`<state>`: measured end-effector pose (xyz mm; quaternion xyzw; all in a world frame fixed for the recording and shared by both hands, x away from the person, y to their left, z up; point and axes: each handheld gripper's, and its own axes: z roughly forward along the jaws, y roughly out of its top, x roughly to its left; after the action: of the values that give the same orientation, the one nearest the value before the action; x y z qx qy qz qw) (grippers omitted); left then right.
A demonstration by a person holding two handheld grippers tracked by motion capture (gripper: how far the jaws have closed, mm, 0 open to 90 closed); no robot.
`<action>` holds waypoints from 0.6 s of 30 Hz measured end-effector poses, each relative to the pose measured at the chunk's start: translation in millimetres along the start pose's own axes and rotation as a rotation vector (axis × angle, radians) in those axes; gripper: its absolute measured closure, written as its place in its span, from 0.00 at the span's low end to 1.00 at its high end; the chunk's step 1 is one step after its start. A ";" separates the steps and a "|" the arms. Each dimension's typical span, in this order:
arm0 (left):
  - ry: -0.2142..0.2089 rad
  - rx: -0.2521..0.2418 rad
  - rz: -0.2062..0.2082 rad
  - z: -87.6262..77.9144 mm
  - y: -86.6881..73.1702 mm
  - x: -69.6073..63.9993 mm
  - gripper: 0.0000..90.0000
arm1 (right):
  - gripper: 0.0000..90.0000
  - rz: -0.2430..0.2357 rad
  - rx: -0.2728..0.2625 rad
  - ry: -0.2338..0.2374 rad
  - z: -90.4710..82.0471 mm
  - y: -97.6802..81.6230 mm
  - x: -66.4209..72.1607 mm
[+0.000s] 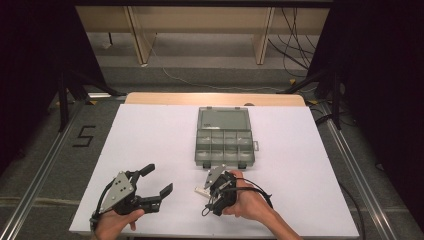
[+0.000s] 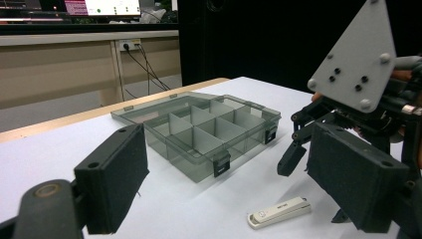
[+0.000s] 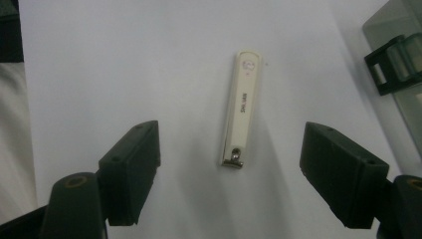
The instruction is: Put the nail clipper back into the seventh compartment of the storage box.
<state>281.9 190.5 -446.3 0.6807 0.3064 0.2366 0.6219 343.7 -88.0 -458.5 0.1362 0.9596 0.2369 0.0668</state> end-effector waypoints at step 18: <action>0.001 -0.002 -0.003 -0.1 0.1 -0.2 0.17 | 0.50 0.005 0.096 0.038 10.8 18.5 -10.7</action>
<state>281.7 190.4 -446.1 0.6794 0.3076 0.2363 0.6229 360.2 -70.7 -458.6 0.1369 0.9706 0.1935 0.0415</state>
